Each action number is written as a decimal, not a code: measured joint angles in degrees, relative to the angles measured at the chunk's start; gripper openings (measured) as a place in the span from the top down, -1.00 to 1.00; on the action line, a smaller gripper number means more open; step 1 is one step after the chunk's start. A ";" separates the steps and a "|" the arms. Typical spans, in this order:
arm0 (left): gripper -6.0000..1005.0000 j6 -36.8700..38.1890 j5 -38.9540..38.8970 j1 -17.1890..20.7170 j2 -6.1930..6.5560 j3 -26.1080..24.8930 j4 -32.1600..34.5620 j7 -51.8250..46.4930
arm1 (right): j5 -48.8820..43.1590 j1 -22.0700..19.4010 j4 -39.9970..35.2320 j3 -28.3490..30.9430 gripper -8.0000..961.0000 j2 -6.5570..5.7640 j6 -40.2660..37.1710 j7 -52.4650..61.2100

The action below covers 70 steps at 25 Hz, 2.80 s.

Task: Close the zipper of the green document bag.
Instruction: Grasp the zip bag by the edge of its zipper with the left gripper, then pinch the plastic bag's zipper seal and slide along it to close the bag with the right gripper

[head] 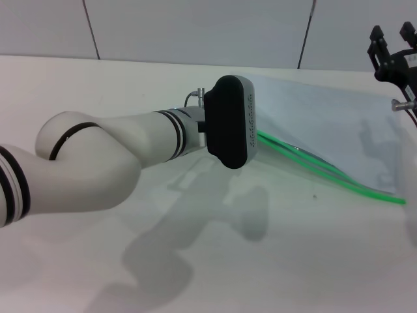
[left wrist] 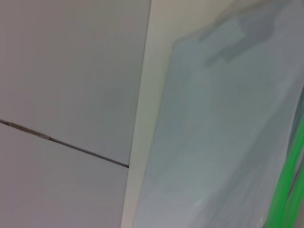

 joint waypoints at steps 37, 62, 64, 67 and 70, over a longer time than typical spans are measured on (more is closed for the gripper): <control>0.88 -5.20 -1.38 6.32 0.39 2.34 6.06 0.20 | -25.00 1.85 0.19 -1.95 -0.10 -5.46 -2.09 34.56; 0.88 -4.68 -1.75 12.16 0.91 0.87 15.02 -0.44 | -48.26 9.41 12.98 -1.75 -0.10 -7.67 -17.42 29.65; 0.88 -4.67 -1.78 12.41 0.93 0.79 15.28 -0.46 | -48.27 9.31 12.99 -1.77 -0.10 -7.38 -17.50 27.00; 0.88 -4.68 -1.78 12.71 0.91 0.28 15.43 -0.46 | -48.27 9.13 12.99 -1.67 -0.10 -6.77 -17.52 23.07; 0.88 -4.67 -2.06 12.93 0.86 -0.32 15.50 -0.46 | -47.99 8.94 12.85 -1.57 -0.10 -6.34 -17.63 19.47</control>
